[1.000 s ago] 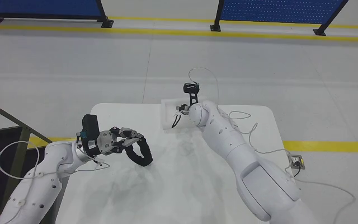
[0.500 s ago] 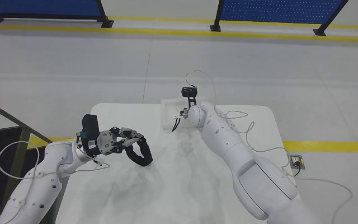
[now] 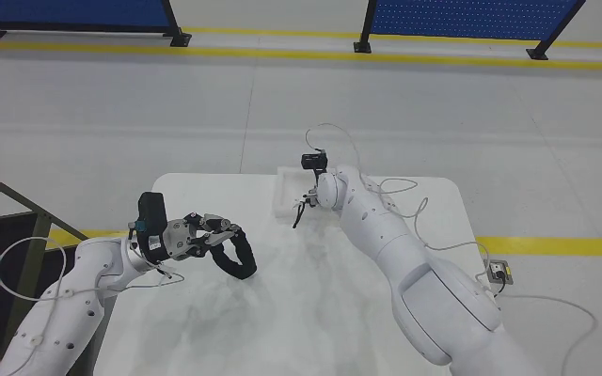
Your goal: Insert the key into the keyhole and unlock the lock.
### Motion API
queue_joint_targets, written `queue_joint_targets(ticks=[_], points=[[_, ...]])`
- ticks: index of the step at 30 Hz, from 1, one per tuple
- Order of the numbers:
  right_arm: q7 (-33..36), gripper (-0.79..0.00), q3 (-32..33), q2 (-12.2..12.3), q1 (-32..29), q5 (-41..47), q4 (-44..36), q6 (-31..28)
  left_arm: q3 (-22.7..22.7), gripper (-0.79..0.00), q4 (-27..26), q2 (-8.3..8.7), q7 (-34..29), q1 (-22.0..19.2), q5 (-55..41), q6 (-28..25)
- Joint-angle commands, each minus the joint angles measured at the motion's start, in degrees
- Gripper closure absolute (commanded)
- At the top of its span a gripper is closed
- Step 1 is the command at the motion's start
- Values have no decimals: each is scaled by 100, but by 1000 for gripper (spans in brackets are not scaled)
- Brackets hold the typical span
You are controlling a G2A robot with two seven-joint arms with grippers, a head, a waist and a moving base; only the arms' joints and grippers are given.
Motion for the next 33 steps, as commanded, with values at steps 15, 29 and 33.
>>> queue_joint_targets(ticks=[15, 29, 33], points=[[507, -462, 553, 483, -215, 302, -653, -1265, 0, 0, 0, 0, 0, 0, 0, 0], [155, -323, 813, 707, -819, -26, -1974, 248, 0, 0, 0, 0, 0, 0, 0, 0], [182, -332, 776, 673, -865, -28, -2012, 435, 0, 0, 0, 0, 0, 0, 0, 0]])
